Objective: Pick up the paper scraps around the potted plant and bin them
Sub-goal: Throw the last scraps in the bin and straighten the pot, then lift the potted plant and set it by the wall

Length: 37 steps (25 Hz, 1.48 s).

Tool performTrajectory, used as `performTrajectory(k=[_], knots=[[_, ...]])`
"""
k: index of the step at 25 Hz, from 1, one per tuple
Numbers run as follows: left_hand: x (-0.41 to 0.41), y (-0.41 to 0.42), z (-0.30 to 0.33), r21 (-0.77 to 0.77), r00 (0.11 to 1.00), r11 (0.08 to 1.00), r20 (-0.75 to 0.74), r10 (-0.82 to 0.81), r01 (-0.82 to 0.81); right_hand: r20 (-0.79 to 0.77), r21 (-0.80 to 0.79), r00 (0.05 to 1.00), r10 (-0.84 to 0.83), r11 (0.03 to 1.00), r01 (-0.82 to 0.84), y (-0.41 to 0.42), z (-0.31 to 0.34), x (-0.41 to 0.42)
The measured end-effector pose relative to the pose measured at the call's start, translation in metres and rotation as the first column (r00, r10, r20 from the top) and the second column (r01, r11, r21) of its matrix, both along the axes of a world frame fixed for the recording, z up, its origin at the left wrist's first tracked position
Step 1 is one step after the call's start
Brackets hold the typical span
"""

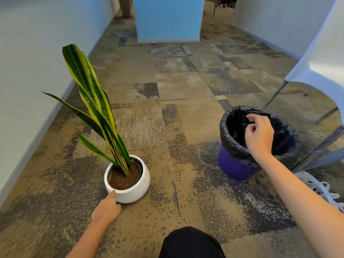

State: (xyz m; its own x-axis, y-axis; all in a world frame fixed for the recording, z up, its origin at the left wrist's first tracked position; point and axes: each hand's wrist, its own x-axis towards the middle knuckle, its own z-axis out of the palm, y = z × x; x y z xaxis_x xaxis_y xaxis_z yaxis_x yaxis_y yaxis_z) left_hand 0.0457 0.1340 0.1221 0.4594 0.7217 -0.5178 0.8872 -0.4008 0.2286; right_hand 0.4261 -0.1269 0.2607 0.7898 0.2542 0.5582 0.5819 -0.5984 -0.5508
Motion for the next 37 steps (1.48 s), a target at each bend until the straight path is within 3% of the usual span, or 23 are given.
performTrajectory(k=[3,6,15,21,26,31,37], knots=[[-0.002,-0.01,0.01,0.144,0.985,0.984,0.151,0.086,-0.108,0.022,-0.016,0.99,0.137,0.991,-0.136,0.005,-0.008,-0.029],[-0.004,-0.025,0.016,0.189,0.936,0.954,0.309,0.168,-0.233,-0.027,-0.073,0.964,0.264,0.961,-0.266,0.007,-0.027,-0.063],[-0.027,-0.06,0.001,0.067,0.767,0.895,0.547,0.336,-0.441,-0.333,-0.151,0.835,0.438,0.85,-0.506,0.051,-0.083,-0.145],[-0.025,-0.043,0.02,-0.02,0.685,0.844,0.573,0.449,-0.536,-0.551,-0.189,0.697,0.46,0.745,-0.64,0.096,-0.087,-0.166],[-0.026,-0.044,0.087,-0.034,0.695,0.861,0.576,0.431,-0.507,-0.647,-0.253,0.632,0.427,0.661,-0.706,0.118,-0.035,-0.179],[-0.048,-0.055,0.175,-0.035,0.712,0.846,0.522,0.47,-0.533,-0.727,-0.213,0.567,0.386,0.659,-0.722,0.114,0.052,-0.195],[-0.065,-0.085,0.313,-0.112,0.786,0.878,0.406,0.467,-0.465,-0.793,-0.15,0.512,0.329,0.71,-0.688,0.096,0.203,-0.209]])
